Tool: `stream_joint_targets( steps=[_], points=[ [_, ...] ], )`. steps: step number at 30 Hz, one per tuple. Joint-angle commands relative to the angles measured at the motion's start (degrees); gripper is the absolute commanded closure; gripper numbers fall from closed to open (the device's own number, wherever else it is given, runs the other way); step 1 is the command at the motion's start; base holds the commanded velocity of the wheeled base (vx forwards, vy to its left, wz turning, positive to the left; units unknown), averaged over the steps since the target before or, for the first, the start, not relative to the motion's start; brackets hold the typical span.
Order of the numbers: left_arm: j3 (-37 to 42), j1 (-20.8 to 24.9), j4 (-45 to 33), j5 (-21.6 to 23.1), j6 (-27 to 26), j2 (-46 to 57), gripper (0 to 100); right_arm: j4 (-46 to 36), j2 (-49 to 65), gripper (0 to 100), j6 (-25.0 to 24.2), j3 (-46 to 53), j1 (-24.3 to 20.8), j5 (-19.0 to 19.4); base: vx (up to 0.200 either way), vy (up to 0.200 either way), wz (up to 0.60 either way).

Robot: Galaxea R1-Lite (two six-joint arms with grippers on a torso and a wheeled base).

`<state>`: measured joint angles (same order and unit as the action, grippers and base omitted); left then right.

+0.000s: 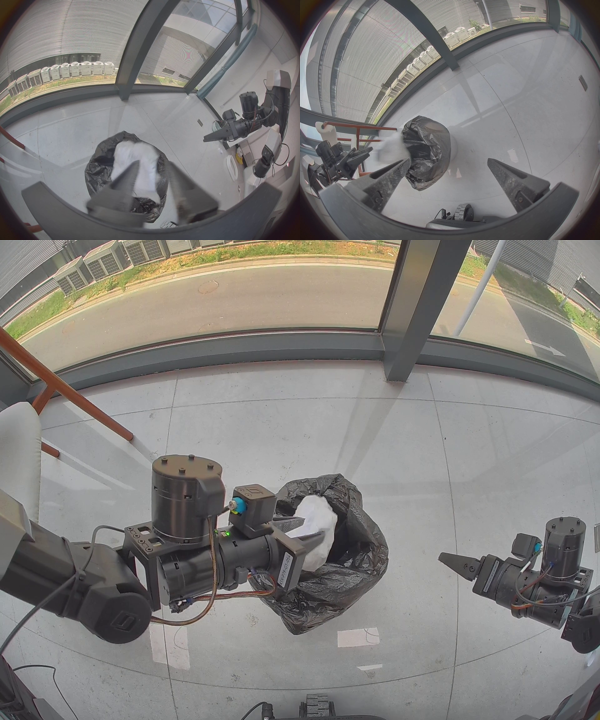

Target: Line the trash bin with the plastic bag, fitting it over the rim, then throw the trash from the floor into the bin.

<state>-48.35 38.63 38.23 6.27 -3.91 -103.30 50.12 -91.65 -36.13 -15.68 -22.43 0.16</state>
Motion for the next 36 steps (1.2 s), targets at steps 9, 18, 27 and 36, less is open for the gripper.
stream_joint_targets(
  steps=[9,18,27,36],
  points=[
    [1.68,-0.22,0.00,-0.99,2.77,5.39,0,-0.02,6.22,0,0.54,3.99,2.30,0.02,0.000,0.000,0.00],
    [7.30,-8.84,-0.79,-7.85,6.81,20.51,0,-0.72,23.01,0,3.53,4.78,12.76,1.42,0.000,0.000,0.00],
    [22.42,-27.91,-1.14,-8.46,5.76,40.29,0,-4.50,42.34,0,13.81,13.13,16.37,1.25,0.000,0.000,0.00],
    [38.24,-36.35,-9.05,-15.58,7.69,63.22,0,-28.67,69.15,0,25.94,14.89,16.72,0.72,0.000,0.000,0.00]
  ],
)
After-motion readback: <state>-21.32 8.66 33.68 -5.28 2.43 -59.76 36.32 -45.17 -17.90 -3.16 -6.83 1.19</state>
